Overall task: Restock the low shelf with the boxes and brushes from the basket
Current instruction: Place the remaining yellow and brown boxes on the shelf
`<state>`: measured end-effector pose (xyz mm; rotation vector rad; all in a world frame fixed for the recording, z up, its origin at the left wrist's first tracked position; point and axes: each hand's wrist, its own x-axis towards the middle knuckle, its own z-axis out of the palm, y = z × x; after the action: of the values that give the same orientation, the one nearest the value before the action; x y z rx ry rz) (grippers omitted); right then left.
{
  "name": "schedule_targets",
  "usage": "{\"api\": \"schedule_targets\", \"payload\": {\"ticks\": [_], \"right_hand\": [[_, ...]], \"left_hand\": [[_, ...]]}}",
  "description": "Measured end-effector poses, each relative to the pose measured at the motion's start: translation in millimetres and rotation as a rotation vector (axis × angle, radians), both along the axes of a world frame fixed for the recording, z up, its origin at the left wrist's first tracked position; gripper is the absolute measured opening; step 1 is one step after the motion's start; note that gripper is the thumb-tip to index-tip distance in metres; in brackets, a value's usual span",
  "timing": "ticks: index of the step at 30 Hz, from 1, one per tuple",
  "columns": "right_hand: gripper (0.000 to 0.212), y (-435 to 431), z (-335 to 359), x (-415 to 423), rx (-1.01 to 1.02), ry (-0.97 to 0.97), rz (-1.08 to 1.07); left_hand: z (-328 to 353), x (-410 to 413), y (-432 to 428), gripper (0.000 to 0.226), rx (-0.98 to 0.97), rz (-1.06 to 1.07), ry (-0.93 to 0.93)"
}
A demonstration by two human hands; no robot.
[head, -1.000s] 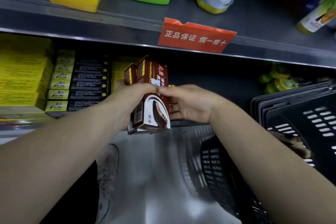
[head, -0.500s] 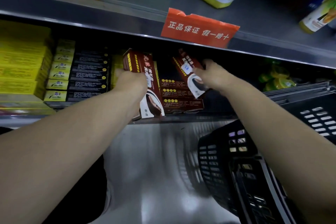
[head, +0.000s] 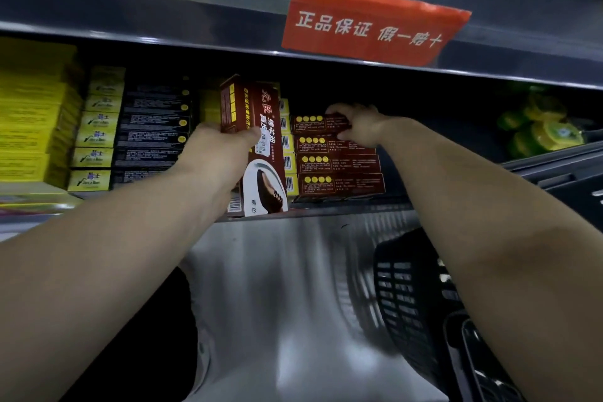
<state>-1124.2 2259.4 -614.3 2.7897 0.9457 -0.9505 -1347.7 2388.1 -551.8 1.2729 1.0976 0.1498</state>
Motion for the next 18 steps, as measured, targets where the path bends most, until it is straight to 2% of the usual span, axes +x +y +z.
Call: {"api": "schedule_targets", "payload": {"ticks": [6,10,12,15,18], "right_hand": [[0.053,2.8,-5.8,-0.3,-0.122,0.093,0.003],[0.064,8.9,0.8,-9.5,-0.172,0.008,0.038],[0.08,17.6,17.4,-22.4,-0.074,-0.01,0.076],[0.107,26.2,51.7,-46.1,0.255,0.142,0.065],[0.11,20.1,75.2,-79.4,0.445,0.12,0.252]], "left_hand": [[-4.9,2.5,3.0,0.02,-0.008,0.002,-0.01],[-0.4,5.5,1.0,0.033,0.018,-0.052,-0.013],[2.2,7.6,-2.0,0.04,0.043,-0.095,0.003],[3.7,10.7,-6.3,0.045,0.042,-0.137,0.046],[5.3,12.6,-9.8,0.053,0.069,-0.196,0.103]]}}
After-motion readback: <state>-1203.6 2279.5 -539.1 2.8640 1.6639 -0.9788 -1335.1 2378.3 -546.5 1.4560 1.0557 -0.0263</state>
